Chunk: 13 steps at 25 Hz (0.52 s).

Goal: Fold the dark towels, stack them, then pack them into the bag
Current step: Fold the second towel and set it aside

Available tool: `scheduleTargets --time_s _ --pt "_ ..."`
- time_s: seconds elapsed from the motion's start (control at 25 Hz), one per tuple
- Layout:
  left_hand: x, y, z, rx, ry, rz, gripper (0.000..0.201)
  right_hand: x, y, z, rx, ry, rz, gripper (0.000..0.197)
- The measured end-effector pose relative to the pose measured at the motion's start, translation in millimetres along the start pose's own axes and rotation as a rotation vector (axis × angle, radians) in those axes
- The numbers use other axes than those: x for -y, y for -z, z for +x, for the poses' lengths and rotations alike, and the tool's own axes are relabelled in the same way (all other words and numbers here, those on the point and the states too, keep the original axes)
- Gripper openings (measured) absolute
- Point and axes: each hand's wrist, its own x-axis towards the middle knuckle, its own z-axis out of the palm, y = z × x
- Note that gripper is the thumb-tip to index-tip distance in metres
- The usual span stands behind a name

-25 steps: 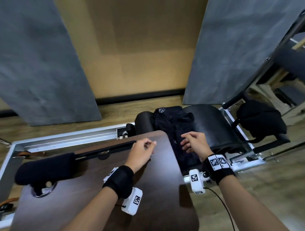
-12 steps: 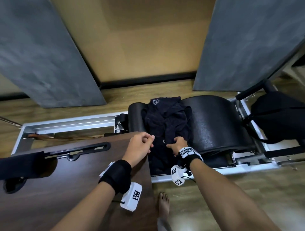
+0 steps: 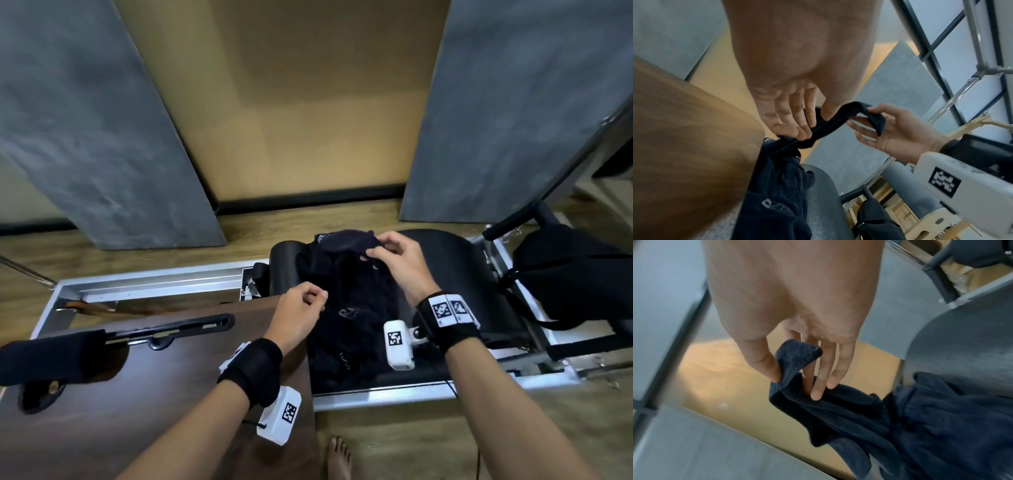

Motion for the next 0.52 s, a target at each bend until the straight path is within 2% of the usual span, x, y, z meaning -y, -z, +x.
scheduleTargets --time_s 0.08,0.2,0.4,0.52 --pt "-8 6 -7 -0.012 -0.055 -0.028 0.014 44 2 -10 0.057 0.075 0.085 0.010" --pt "-24 13 -20 -0.005 -0.171 -0.033 0.043 110 1 -32 0.076 0.214 0.179 0.007" --pt "-73 34 -59 -0.050 -0.413 -0.136 0.078 217 0 -98 0.031 0.457 0.112 0.014" --pt "-107 47 -95 0.036 -0.562 -0.240 0.087 258 -3 -148 -0.043 0.565 0.015 0.012"
